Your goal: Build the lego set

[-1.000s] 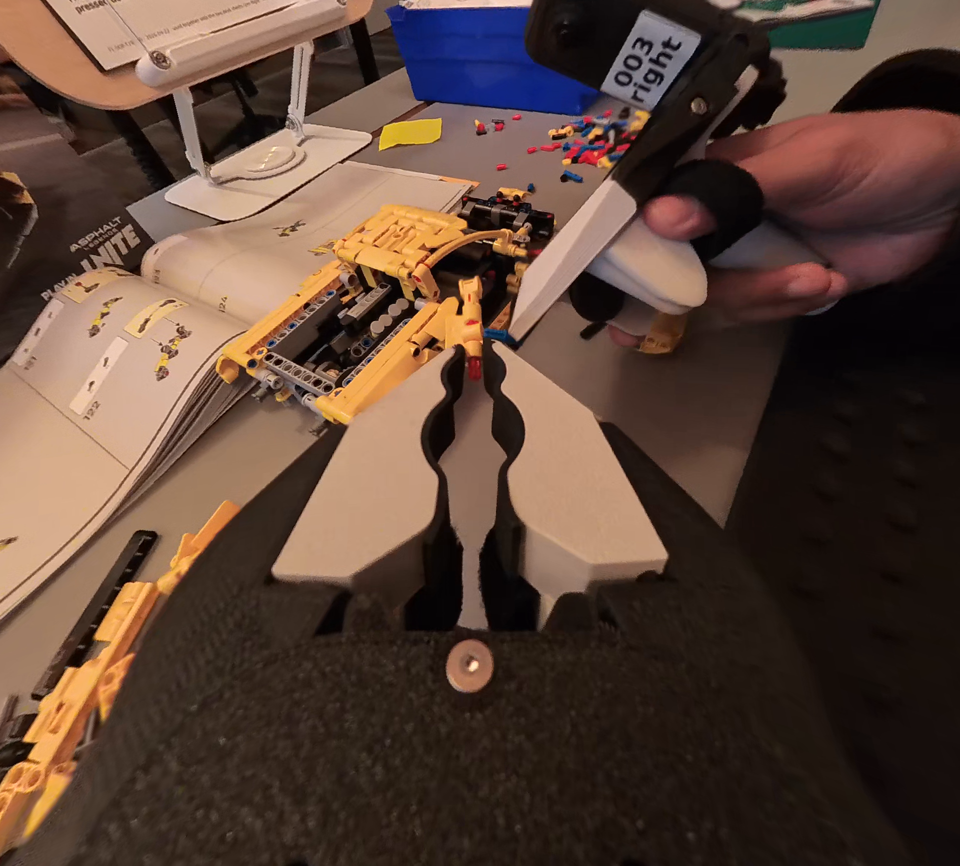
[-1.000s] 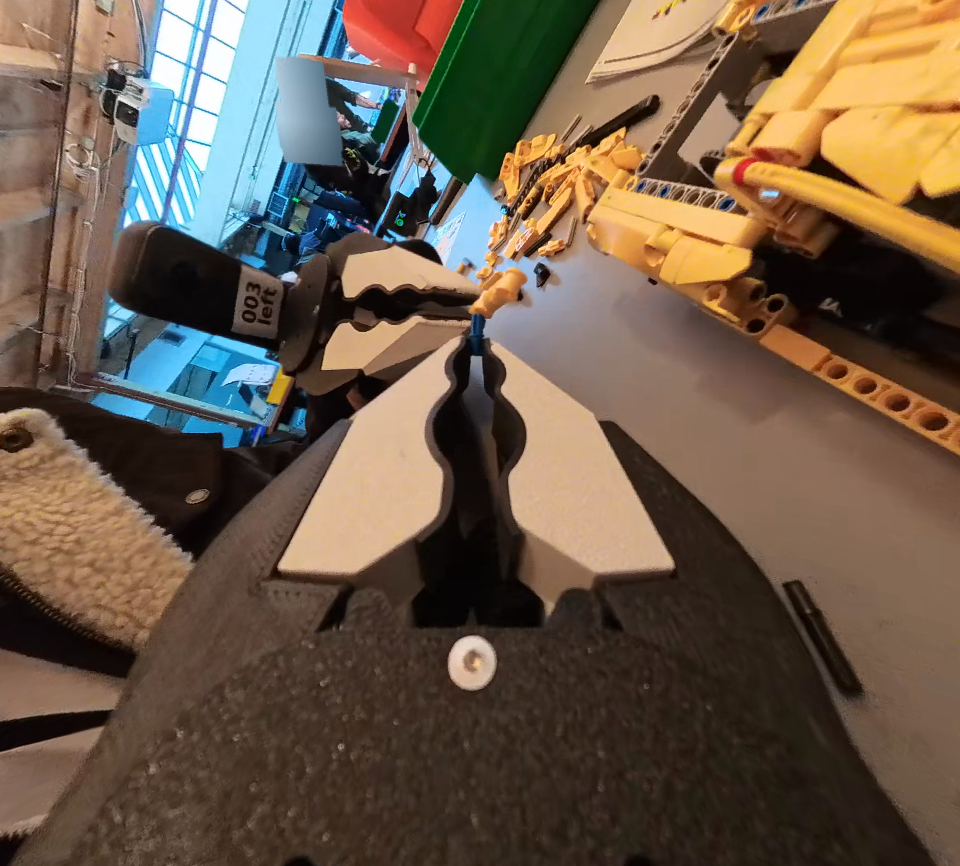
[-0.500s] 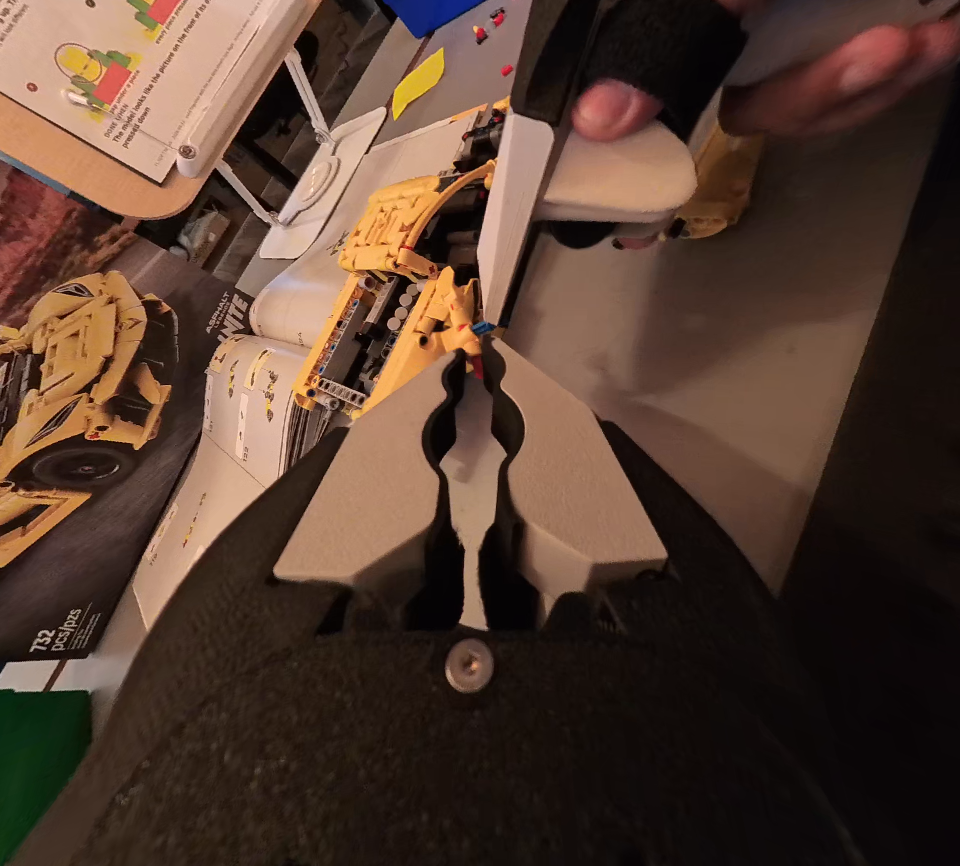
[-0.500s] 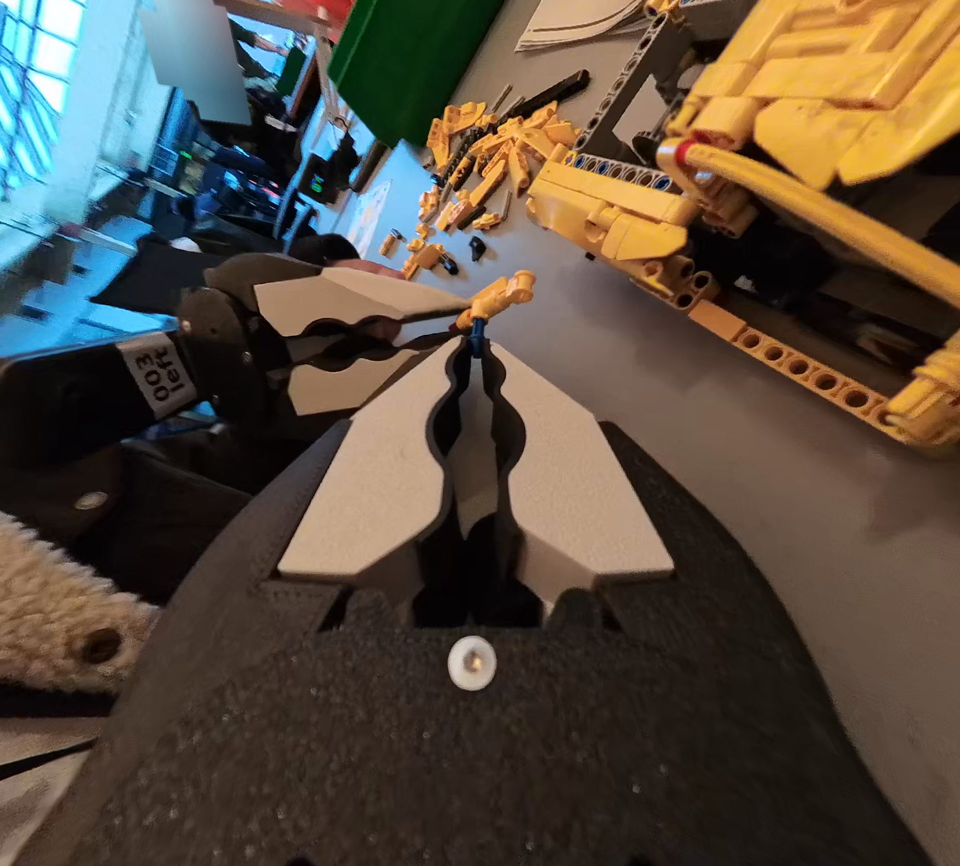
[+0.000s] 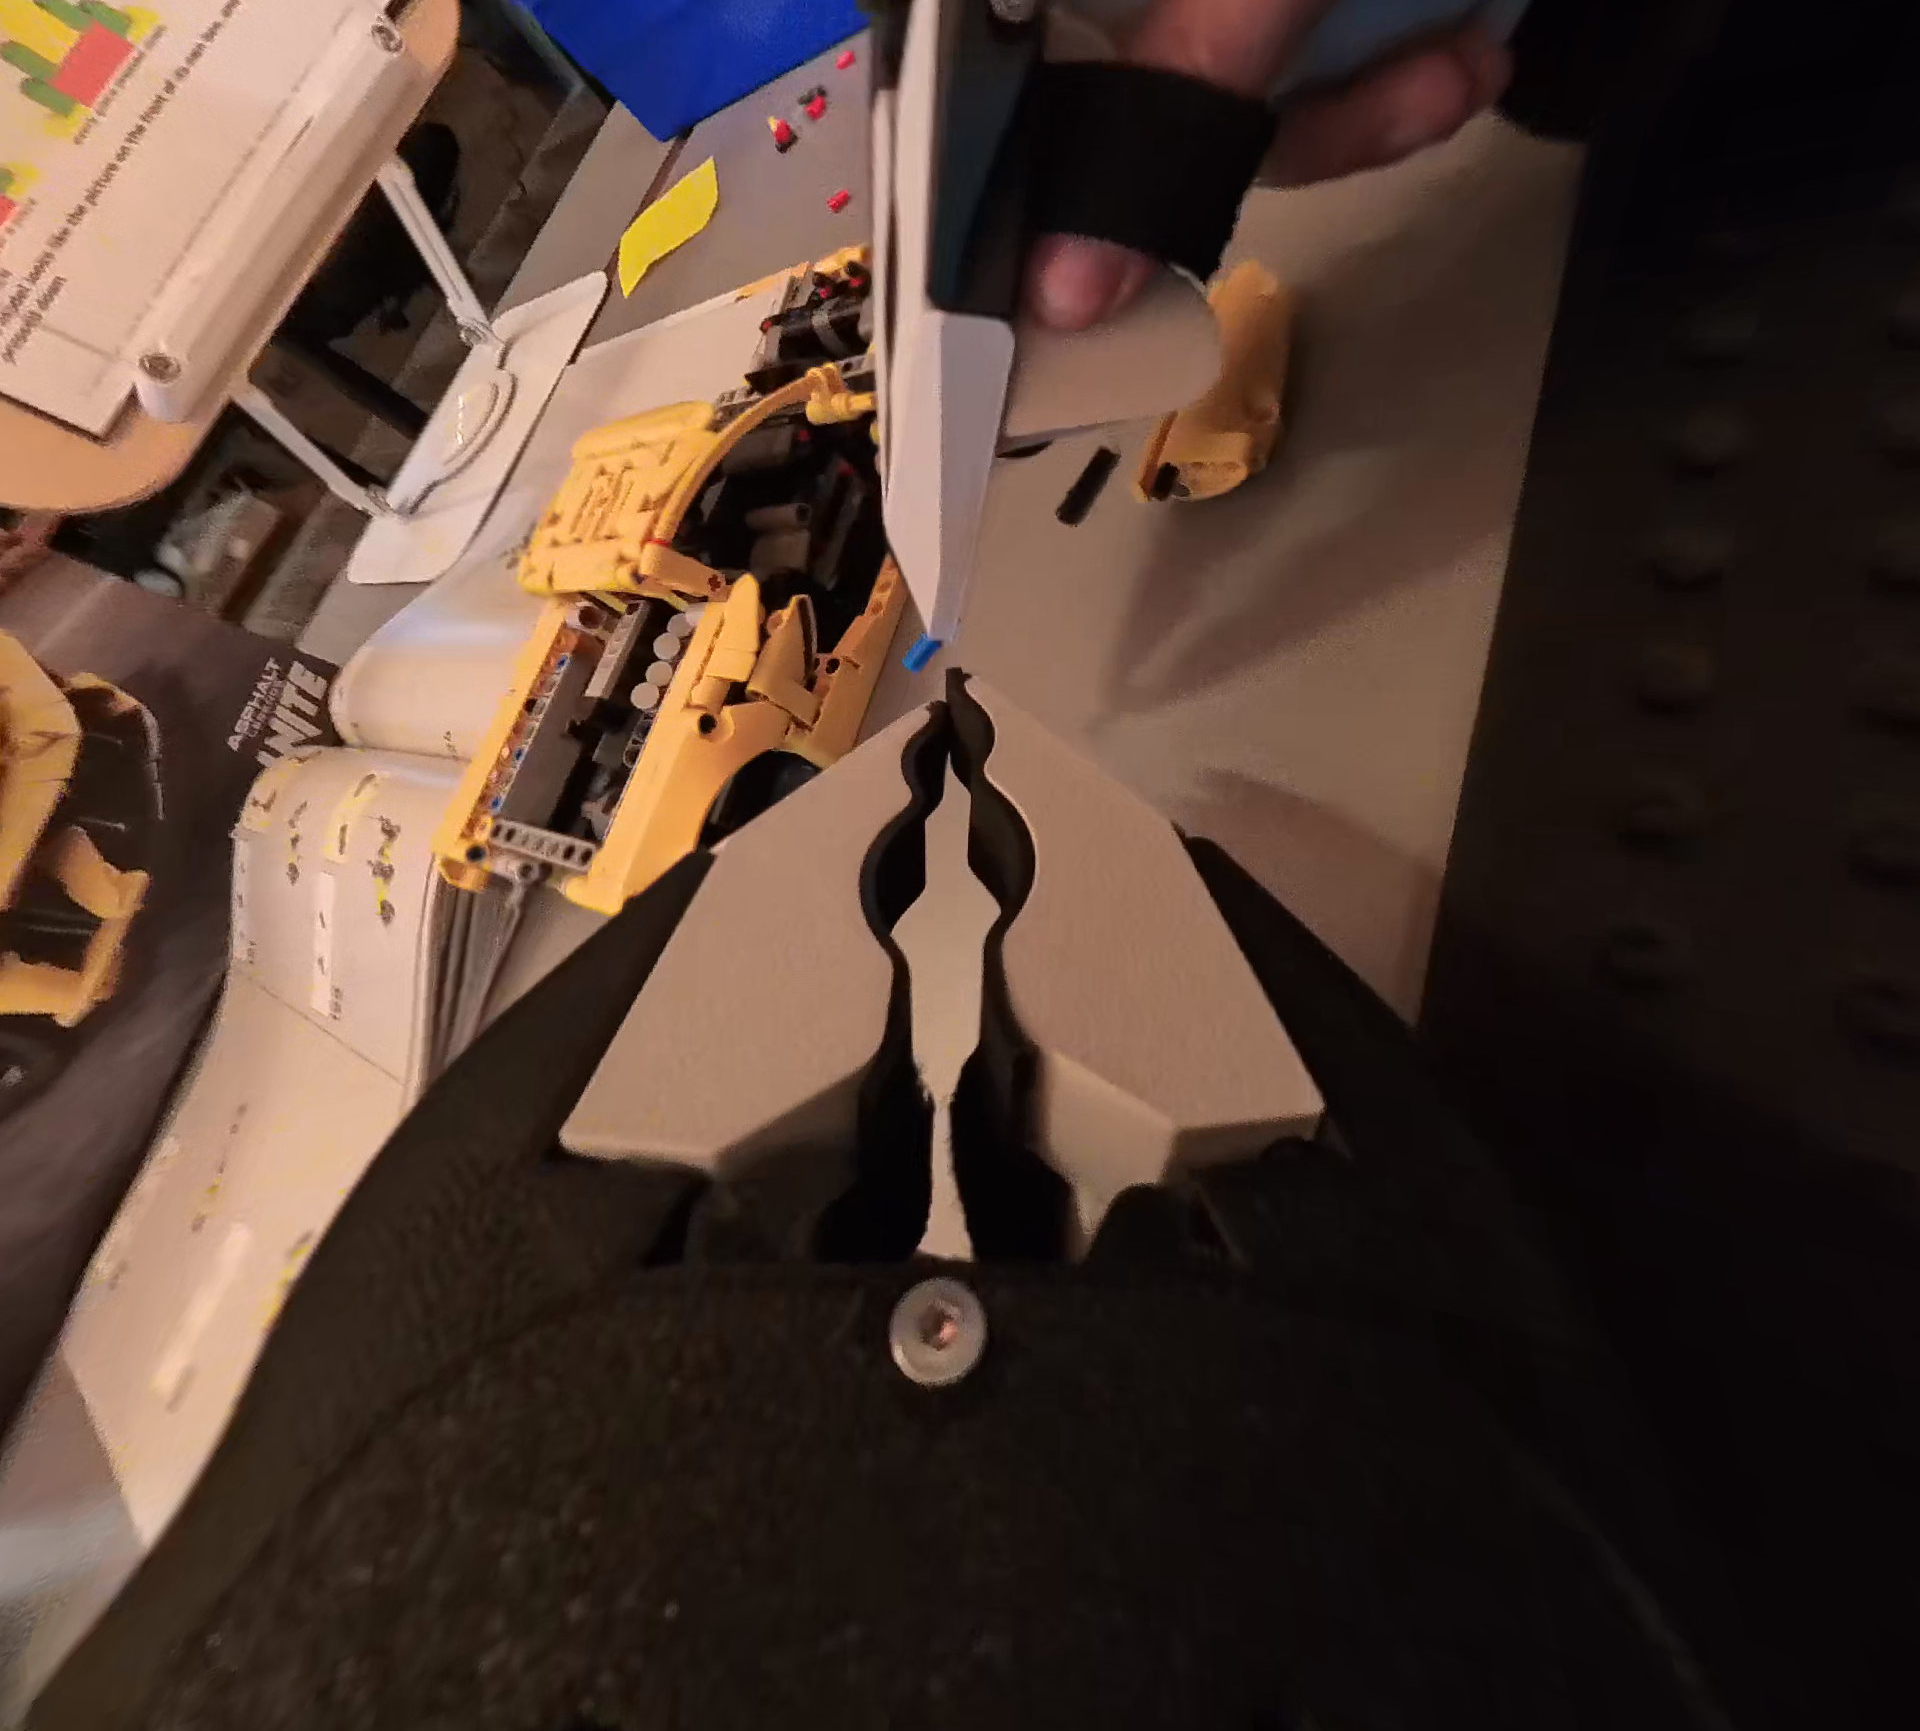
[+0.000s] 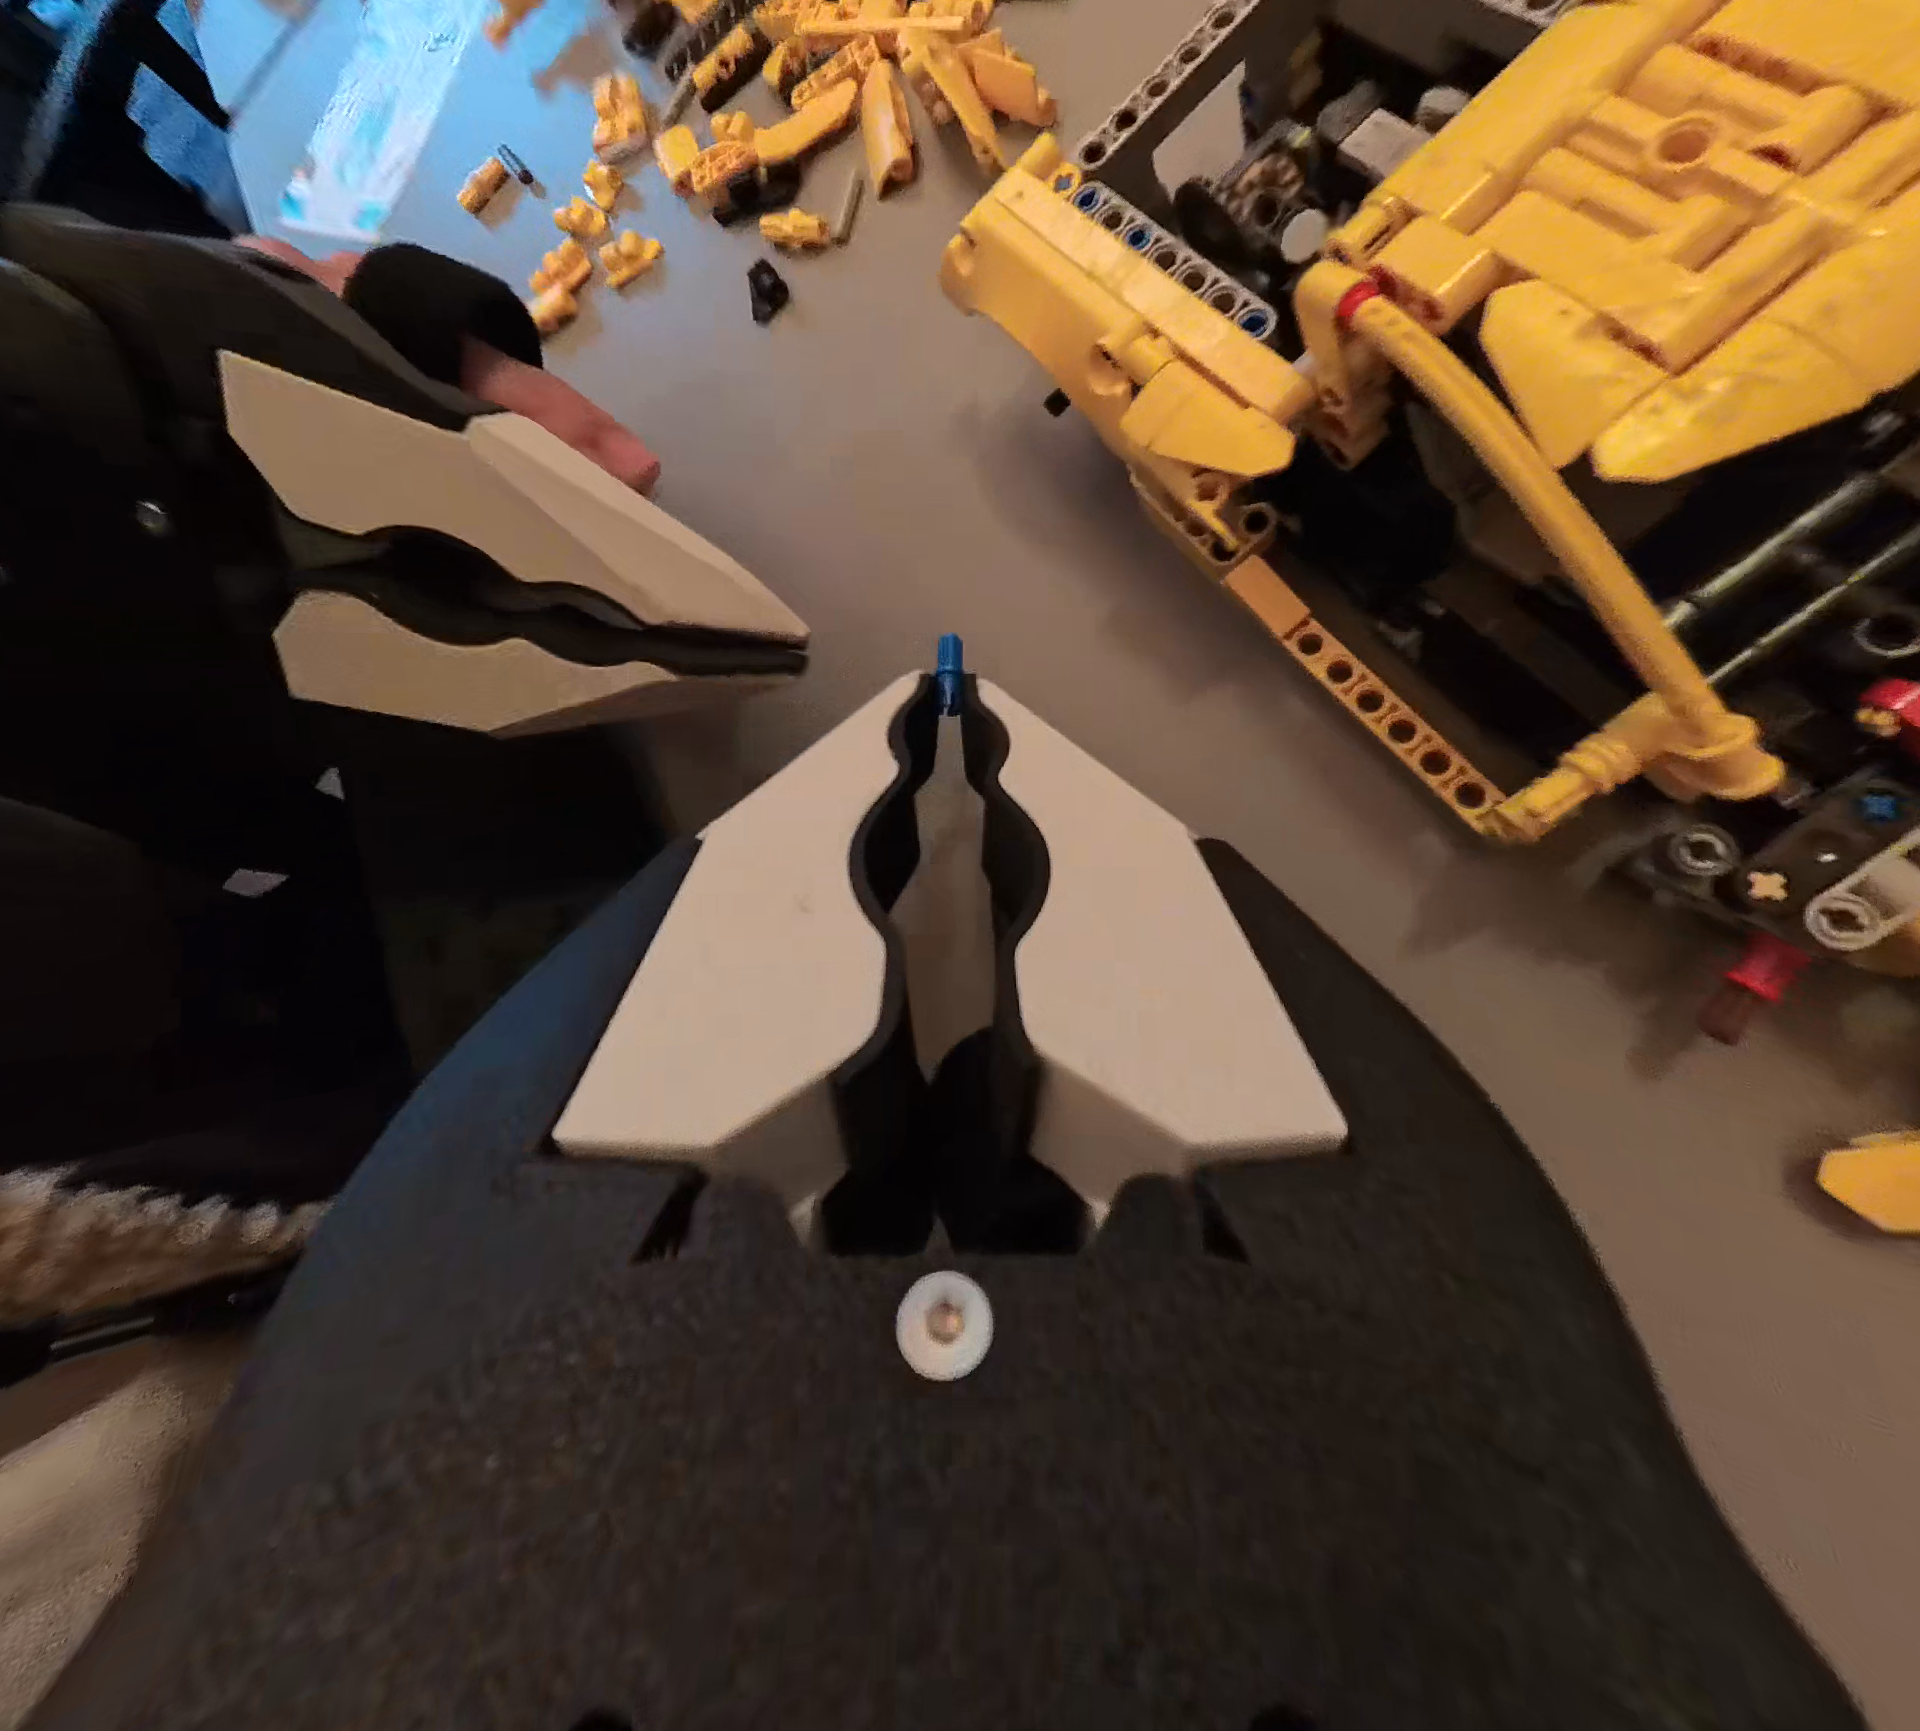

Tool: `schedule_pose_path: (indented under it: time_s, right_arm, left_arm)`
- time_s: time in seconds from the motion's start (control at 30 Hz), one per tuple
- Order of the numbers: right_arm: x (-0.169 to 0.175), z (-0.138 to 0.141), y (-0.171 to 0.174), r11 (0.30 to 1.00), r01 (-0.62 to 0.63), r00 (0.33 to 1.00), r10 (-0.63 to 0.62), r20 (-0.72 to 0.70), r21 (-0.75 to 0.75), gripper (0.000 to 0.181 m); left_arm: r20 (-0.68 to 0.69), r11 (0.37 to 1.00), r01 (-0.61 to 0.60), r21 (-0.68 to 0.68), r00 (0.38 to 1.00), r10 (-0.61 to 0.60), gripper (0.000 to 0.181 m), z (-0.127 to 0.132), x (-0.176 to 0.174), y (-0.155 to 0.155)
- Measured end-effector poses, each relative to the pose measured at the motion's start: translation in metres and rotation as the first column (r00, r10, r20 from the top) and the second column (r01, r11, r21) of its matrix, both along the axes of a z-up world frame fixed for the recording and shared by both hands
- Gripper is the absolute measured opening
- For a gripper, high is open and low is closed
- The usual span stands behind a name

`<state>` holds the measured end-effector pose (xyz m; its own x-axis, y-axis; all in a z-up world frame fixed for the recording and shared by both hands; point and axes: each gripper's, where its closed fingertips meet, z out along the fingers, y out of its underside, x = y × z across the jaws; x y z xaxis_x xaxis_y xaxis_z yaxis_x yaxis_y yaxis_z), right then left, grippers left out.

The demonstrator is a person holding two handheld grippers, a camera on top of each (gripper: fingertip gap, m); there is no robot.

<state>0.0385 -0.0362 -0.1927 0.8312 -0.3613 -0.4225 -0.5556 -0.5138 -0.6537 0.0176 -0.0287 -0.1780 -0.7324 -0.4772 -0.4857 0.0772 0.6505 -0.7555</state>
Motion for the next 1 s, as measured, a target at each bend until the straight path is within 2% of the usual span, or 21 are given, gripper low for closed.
schedule_pose_path:
  time_s: [0.13, 0.63, 0.73, 0.8, 0.87, 0.93, 1.0]
  right_arm:
    - [0.005, -0.002, -0.003, 0.999, 0.011, 1.000, -0.011, -0.011, 0.049, 0.003]
    - [0.001, -0.003, 0.001, 0.999, -0.002, 1.000, 0.002, 0.007, 0.040, 0.003]
    - [0.001, -0.003, 0.001, 0.999, -0.006, 1.000, 0.005, 0.017, 0.042, 0.003]
    - [-0.002, -0.003, 0.002, 0.999, -0.041, 0.998, 0.039, 0.056, 0.031, 0.003]
    - [-0.008, -0.005, 0.007, 0.995, -0.099, 0.988, 0.098, 0.123, 0.006, 0.003]
    - [-0.016, -0.010, 0.015, 0.986, -0.162, 0.969, 0.166, 0.184, -0.032, 0.003]
    - [-0.020, -0.020, 0.017, 0.971, -0.205, 0.943, 0.229, 0.240, -0.123, 0.003]
  left_arm:
    - [-0.046, 0.998, -0.020, -0.065, 0.999, 0.017, 0.000, 0.002, 0.004, 0.002]
    - [-0.077, 0.997, -0.022, -0.070, 0.997, 0.017, 0.000, -0.002, 0.004, 0.003]
    - [-0.070, 0.987, -0.085, -0.135, 0.995, 0.076, 0.000, 0.013, 0.009, 0.014]
    - [-0.069, 0.938, -0.246, -0.245, 0.969, 0.237, 0.000, 0.049, 0.012, 0.061]
    - [-0.101, 0.830, -0.439, -0.344, 0.896, 0.433, 0.002, 0.082, -0.005, 0.150]
    - [-0.194, 0.684, -0.646, -0.339, 0.760, 0.621, 0.010, 0.086, -0.039, 0.263]
    - [-0.287, 0.527, -0.834, -0.164, 0.551, 0.784, 0.029, 0.056, -0.081, 0.378]
